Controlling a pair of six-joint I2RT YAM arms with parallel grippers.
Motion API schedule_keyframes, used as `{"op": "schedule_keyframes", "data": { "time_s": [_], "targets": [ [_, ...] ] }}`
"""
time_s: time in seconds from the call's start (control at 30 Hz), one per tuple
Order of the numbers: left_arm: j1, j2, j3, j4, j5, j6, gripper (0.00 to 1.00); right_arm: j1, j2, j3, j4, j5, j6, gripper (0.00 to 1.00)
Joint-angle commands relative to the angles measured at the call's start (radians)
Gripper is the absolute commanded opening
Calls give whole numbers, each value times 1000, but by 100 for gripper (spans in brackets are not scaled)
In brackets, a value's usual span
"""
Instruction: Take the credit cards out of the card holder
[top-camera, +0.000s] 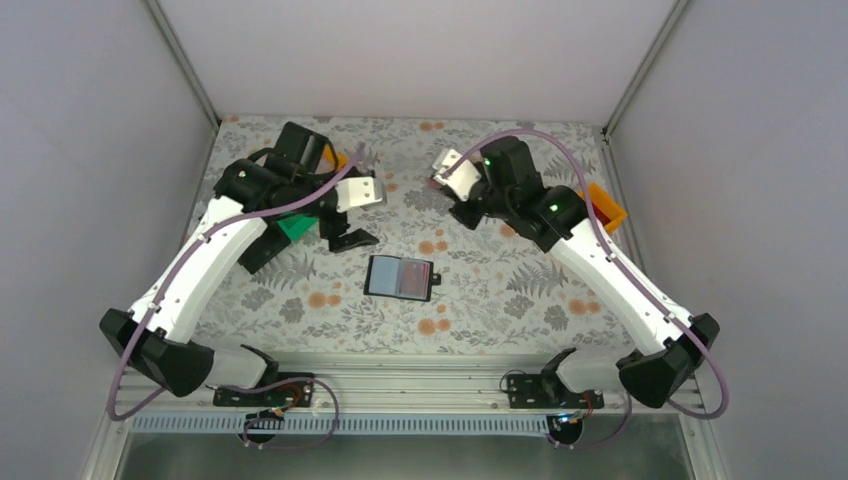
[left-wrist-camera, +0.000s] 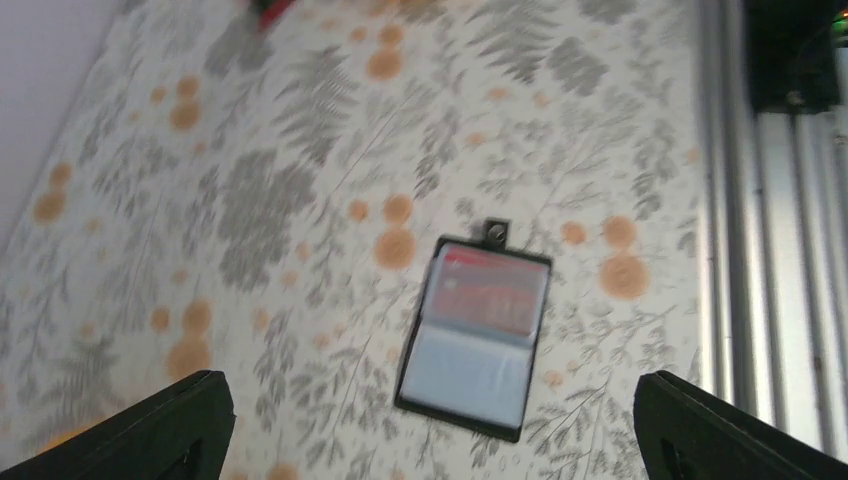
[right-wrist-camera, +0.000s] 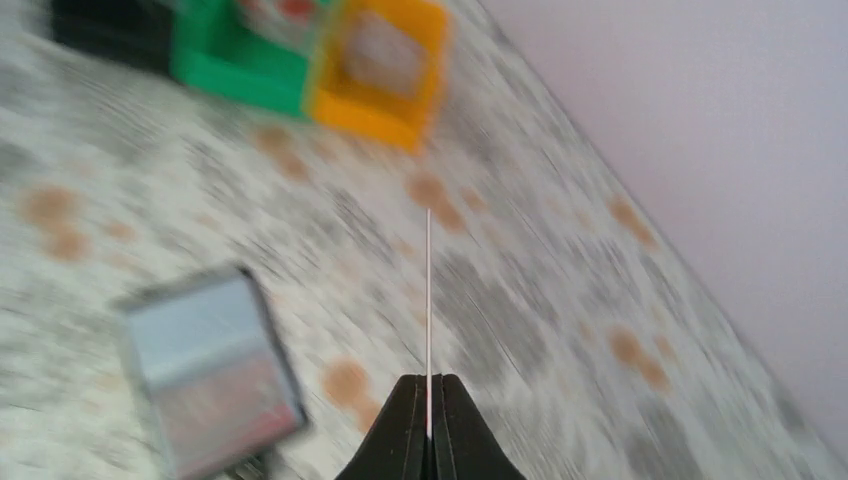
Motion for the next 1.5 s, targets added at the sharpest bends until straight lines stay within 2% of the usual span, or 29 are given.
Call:
{"op": "schedule_keyframes", "data": {
  "time_s": [0.0,0.1,0.23,0.37,0.5,0.57,0.7,0.87,1.1,1.23,1.47],
  "targets": [
    [137,-50,-131,171,-3,-55,100,-157,-77,-196,125,310,-24,4],
    [194,-30,-231,268,23,-68,100,-268,-130,-295,199,325,-139,4],
    [198,27,-315,381,38,-100,100,-467,-158,-458,373,342,-327,4],
    [200,36,-336,385,66,-78,100,-664,-104,-498,496,194,-410,4],
    [200,22,-355,374,88,-60,100,-832,-23,-524,648,163,-437,4],
    [199,31,-354,372,88,-58,100,-897,12,-534,667,105,-468,4],
    [200,49,-347,351,117,-33,100,-960,85,-581,703,78,-541,4],
    [201,80,-321,324,138,-22,100,-1039,147,-589,692,-52,-613,4],
    [202,126,-302,313,135,-18,100,-1040,285,-506,679,-25,-660,4],
    [202,144,-290,303,130,-18,100,-1041,317,-506,741,43,-706,4],
    [201,158,-282,289,139,-14,100,-1040,396,-472,757,51,-732,4]
  ]
}}
